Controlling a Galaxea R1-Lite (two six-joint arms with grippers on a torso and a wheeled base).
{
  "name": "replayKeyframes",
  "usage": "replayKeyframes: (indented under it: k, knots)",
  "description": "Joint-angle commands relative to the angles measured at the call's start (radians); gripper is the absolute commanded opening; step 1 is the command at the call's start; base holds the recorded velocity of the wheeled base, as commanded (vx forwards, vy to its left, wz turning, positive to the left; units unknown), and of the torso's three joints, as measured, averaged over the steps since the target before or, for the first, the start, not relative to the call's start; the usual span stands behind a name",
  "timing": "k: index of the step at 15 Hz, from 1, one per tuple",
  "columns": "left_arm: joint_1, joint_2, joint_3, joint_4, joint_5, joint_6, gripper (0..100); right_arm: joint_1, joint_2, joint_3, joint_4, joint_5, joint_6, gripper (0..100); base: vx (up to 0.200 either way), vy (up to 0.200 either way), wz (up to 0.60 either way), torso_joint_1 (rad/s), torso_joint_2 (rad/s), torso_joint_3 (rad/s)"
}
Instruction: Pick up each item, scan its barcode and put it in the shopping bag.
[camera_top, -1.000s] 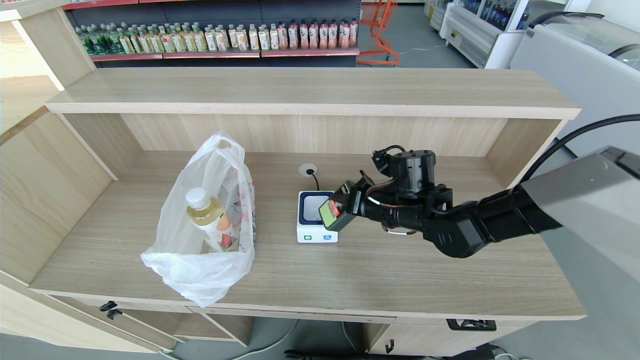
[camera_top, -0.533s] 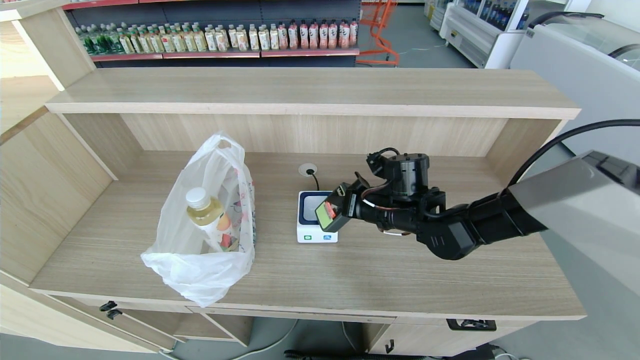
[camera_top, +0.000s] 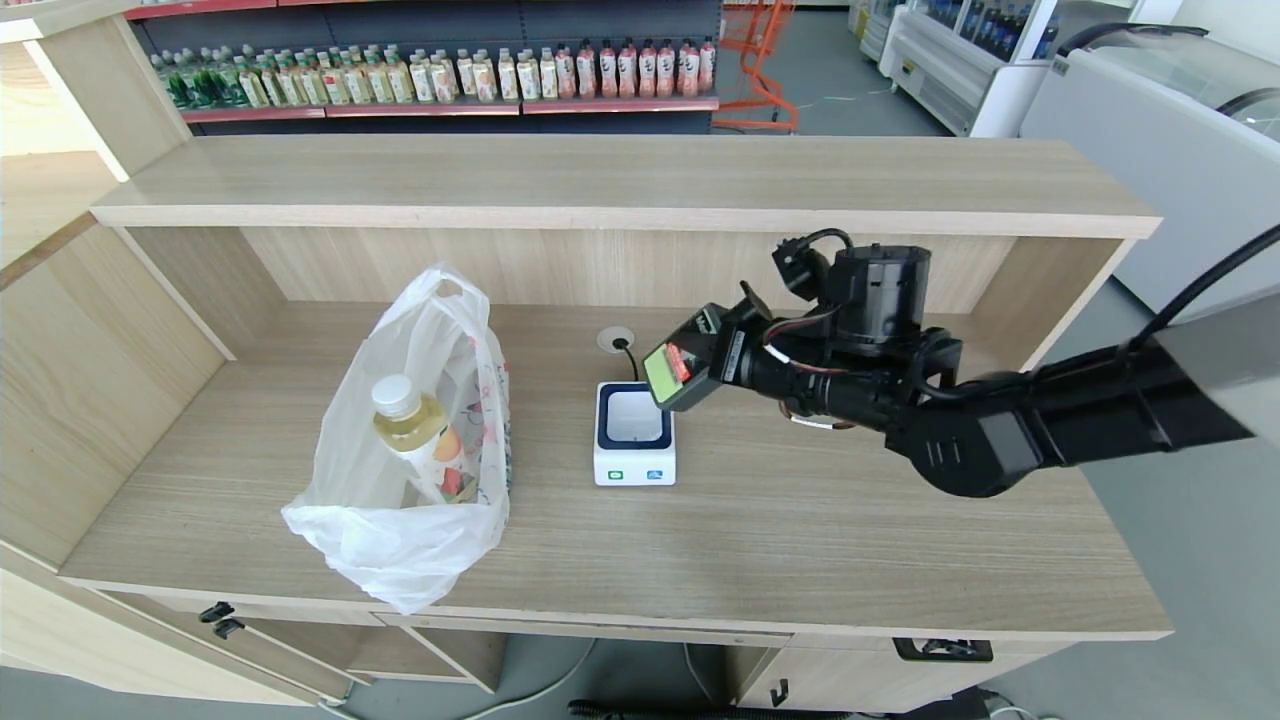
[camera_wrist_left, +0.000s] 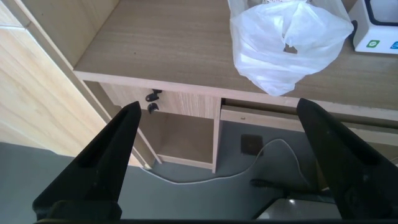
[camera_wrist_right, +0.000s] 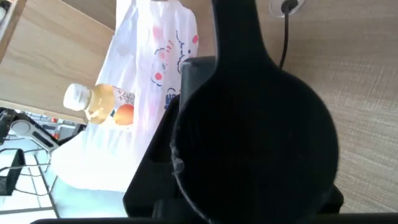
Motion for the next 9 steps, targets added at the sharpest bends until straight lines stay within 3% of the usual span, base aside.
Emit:
replayKeyframes:
  k: [1, 4, 9]
  knots:
    - [0.0, 0.0, 0.0, 0.0, 0.001, -0.001, 100, -0.046, -0.244, 0.162, -0.023, 0.003, -0.095, 0, 0.0, 0.0, 0.0, 0.0, 0.0, 0.0]
    - [0.0, 0.0, 0.0, 0.0, 0.001, -0.001, 100, -0.068, -0.303, 0.303, -0.086, 0.012, -0.152, 0, 0.0, 0.0, 0.0, 0.0, 0.0, 0.0]
    - [0.0, 0.0, 0.0, 0.0, 0.001, 0.001, 100, -0.065, -0.28, 0.308, -0.097, 0.012, -0.15, 0, 0.0, 0.0, 0.0, 0.0, 0.0, 0.0]
